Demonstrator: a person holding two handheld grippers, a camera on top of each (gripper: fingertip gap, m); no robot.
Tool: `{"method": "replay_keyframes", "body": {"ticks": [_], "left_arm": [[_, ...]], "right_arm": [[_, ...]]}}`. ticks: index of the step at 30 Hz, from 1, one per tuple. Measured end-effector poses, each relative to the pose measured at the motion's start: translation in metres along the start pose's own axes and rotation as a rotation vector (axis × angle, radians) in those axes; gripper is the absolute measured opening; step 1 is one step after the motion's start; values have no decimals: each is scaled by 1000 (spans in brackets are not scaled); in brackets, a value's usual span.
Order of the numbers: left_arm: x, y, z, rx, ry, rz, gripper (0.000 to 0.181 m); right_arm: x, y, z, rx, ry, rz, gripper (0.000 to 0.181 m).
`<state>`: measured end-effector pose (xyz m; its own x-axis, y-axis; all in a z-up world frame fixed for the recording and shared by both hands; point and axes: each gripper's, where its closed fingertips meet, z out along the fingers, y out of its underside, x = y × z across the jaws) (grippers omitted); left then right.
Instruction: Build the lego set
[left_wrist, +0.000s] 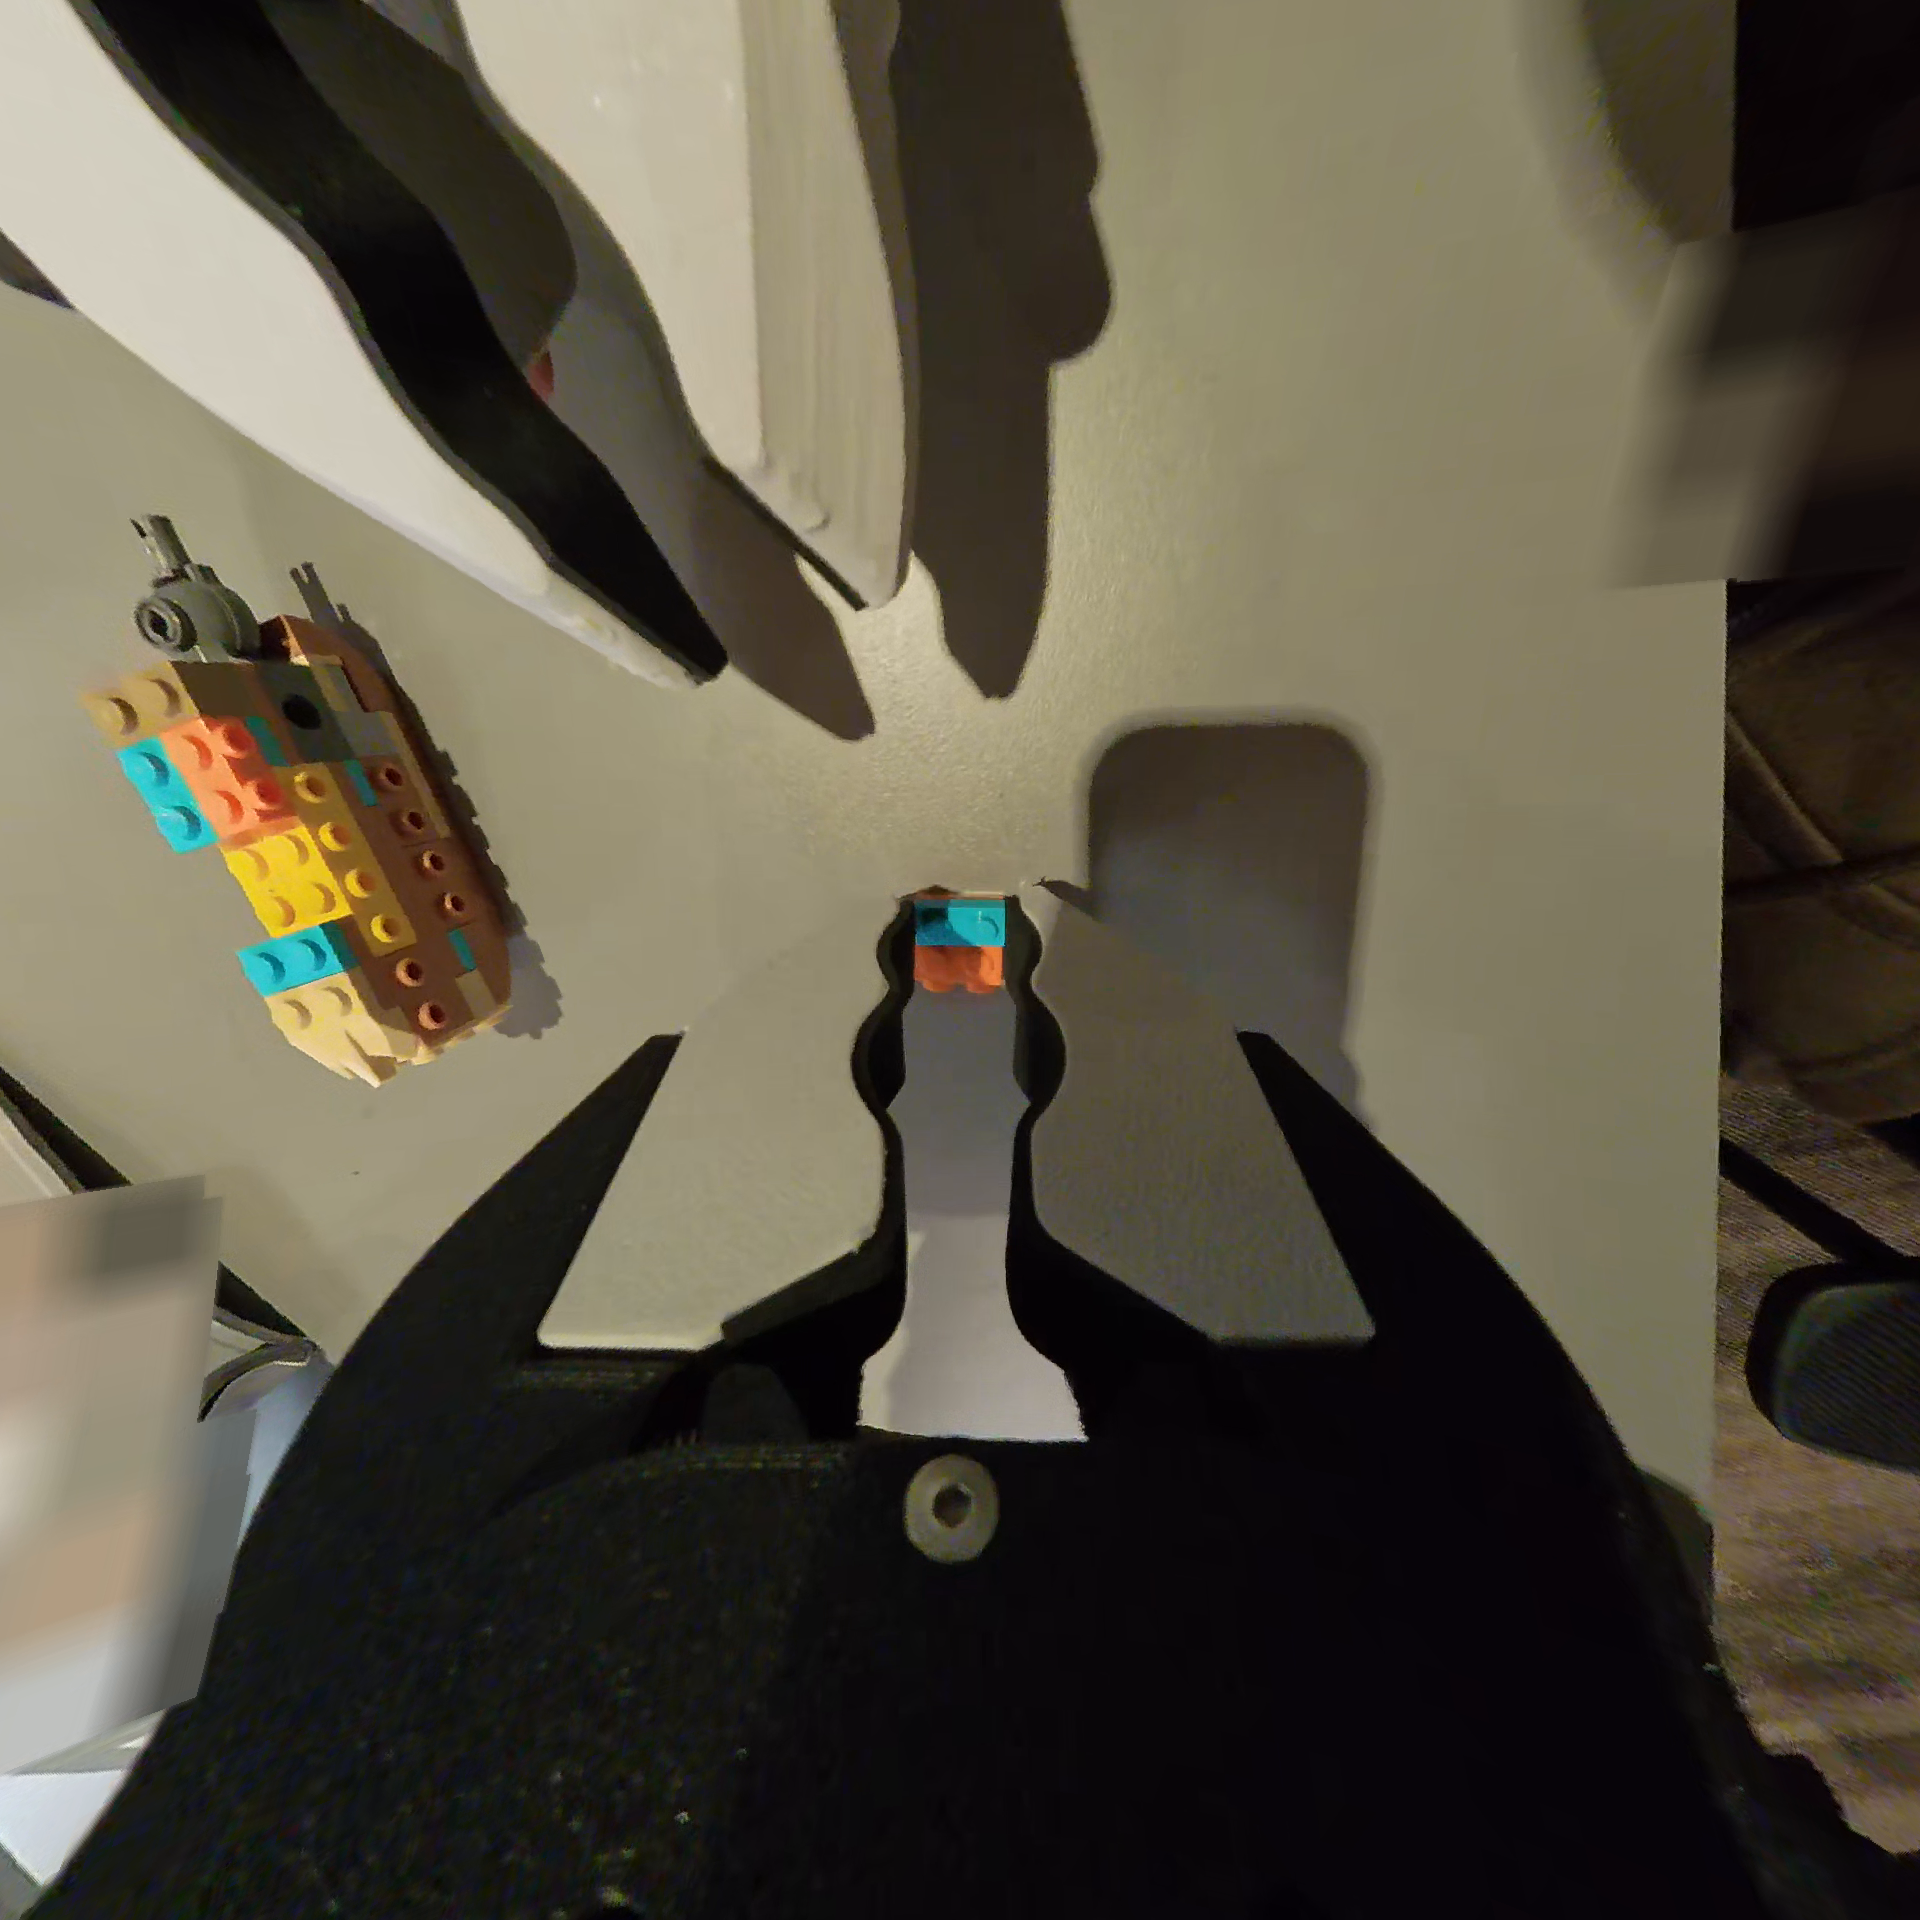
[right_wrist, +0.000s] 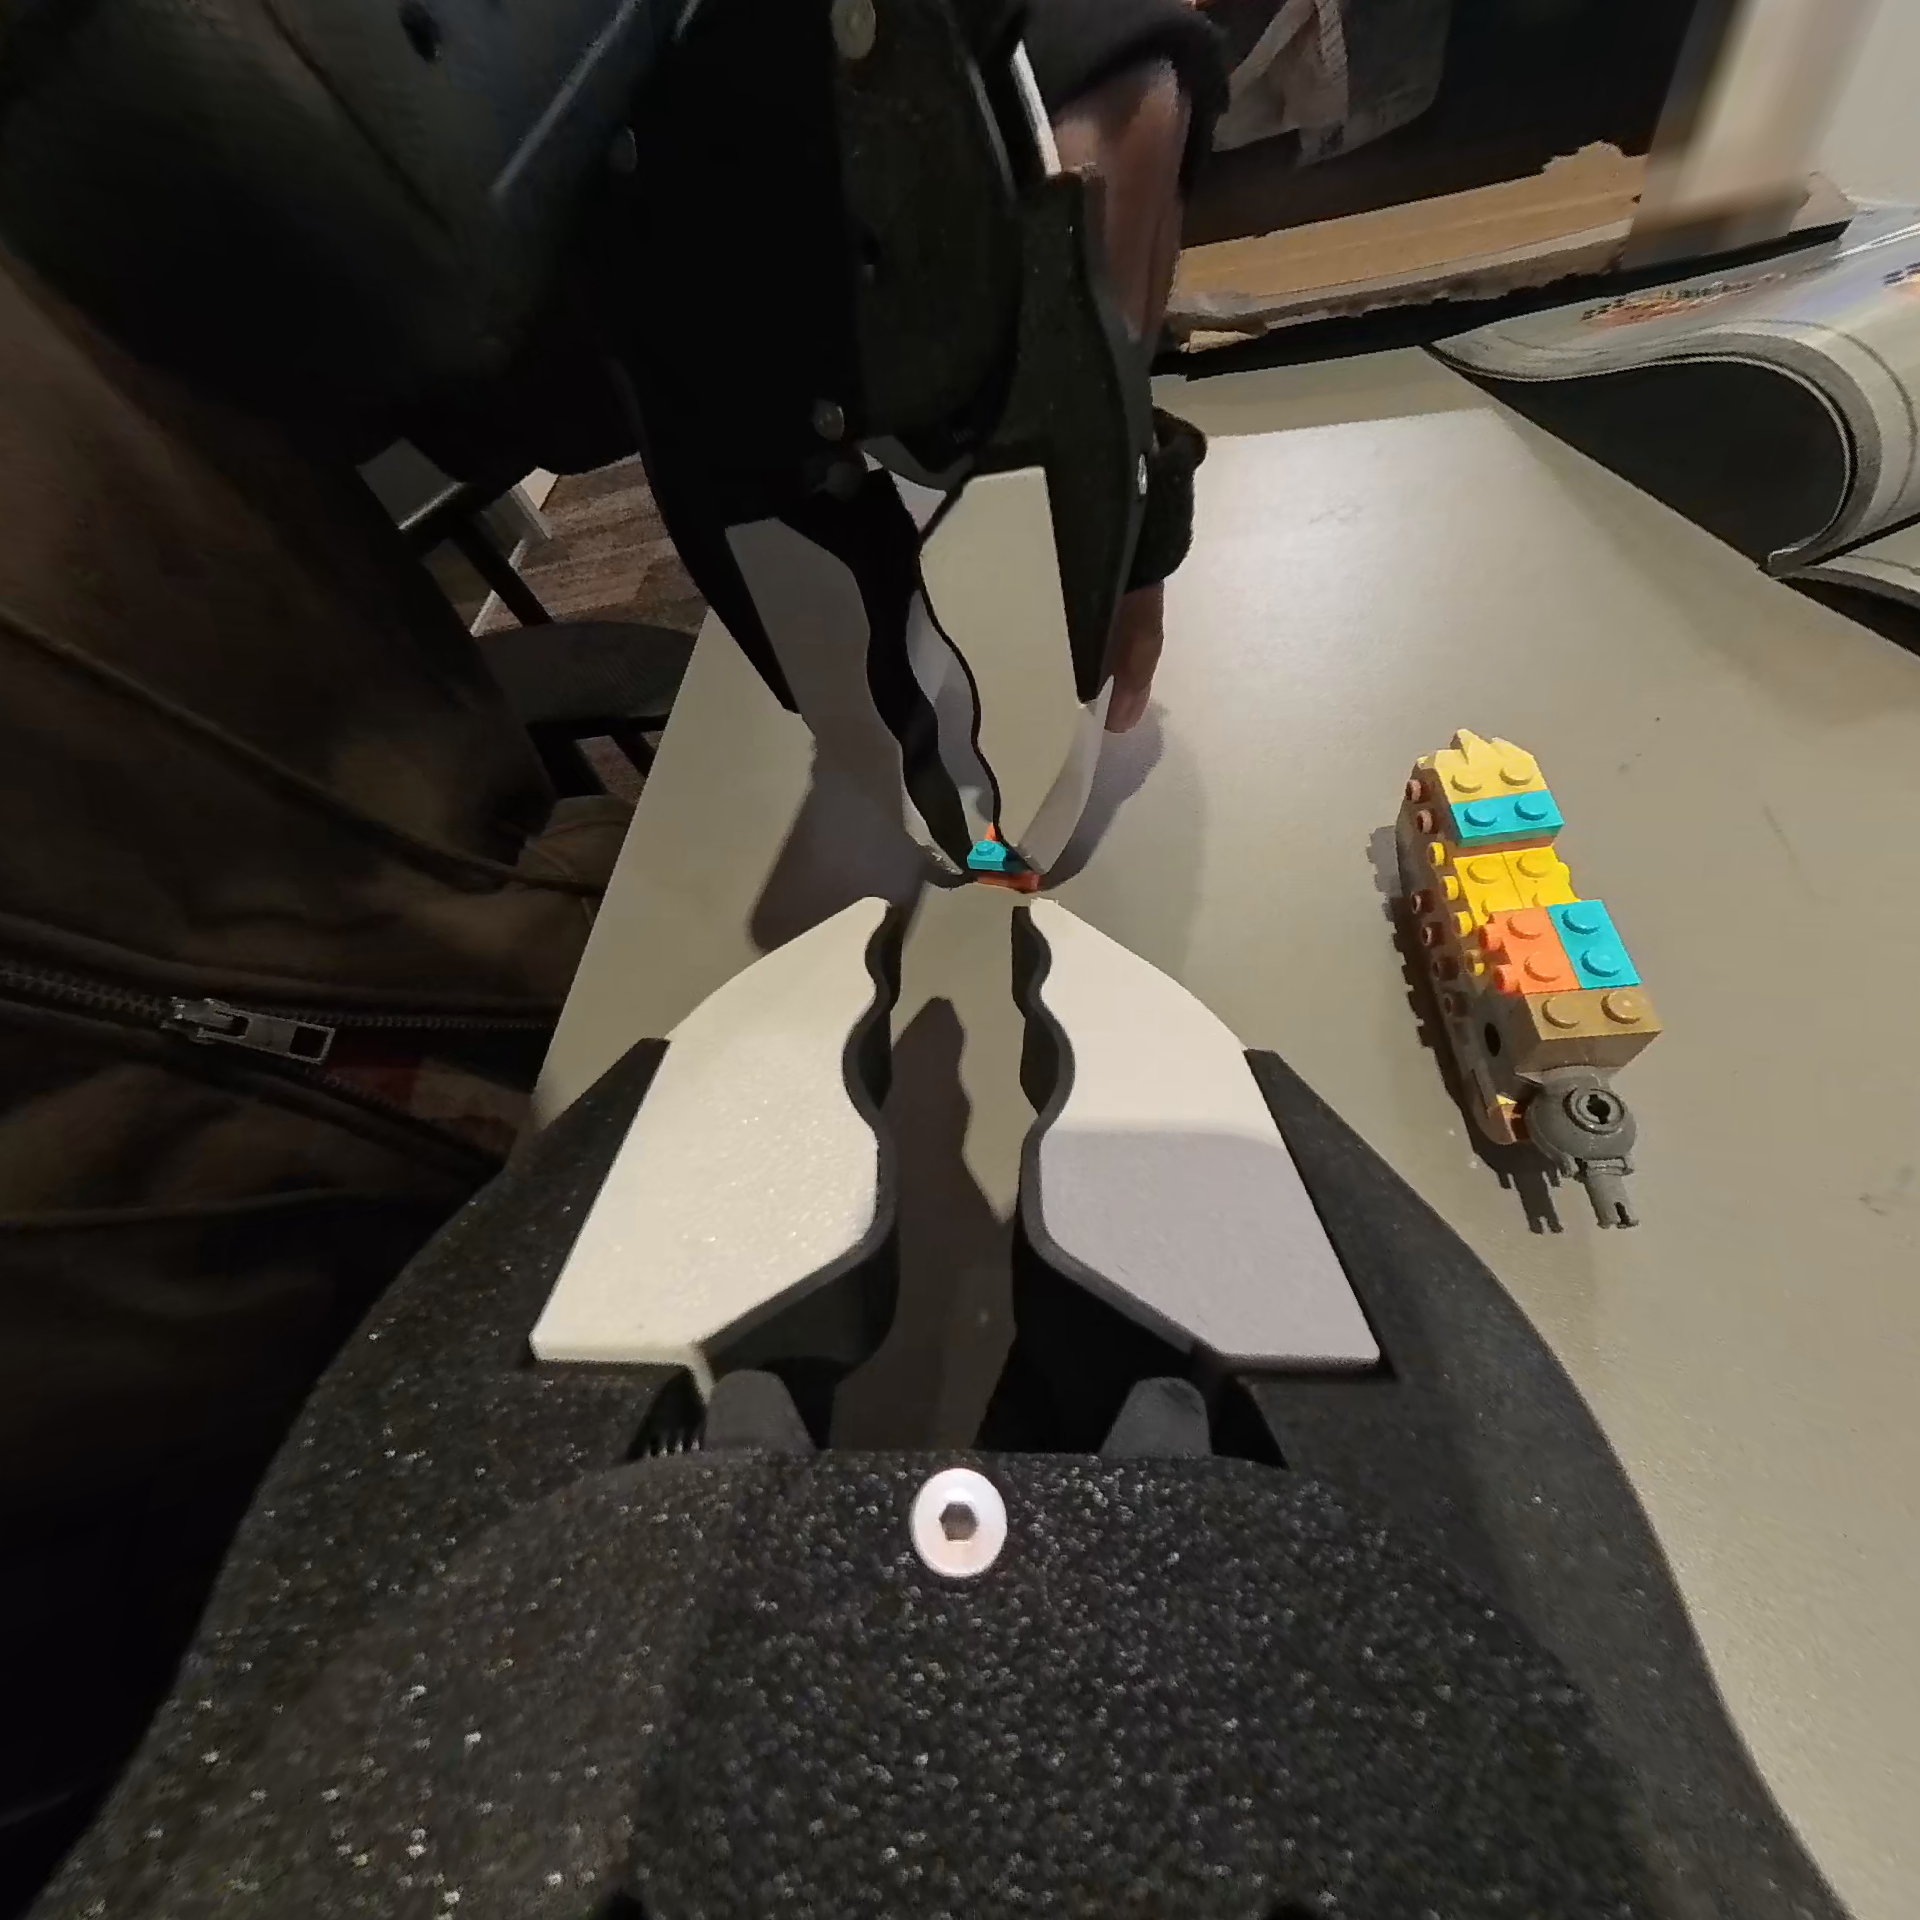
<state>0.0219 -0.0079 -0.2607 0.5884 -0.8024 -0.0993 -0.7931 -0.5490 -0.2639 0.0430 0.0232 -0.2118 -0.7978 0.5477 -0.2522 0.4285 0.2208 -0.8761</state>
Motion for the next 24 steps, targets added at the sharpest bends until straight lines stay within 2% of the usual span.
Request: {"method": "replay_keyframes", "body": {"ticks": [24], "left_arm": [[0,3,3,-45,38,25,16]], "right_arm": [[-2,2,1,-12,-8,-8,19]]}}
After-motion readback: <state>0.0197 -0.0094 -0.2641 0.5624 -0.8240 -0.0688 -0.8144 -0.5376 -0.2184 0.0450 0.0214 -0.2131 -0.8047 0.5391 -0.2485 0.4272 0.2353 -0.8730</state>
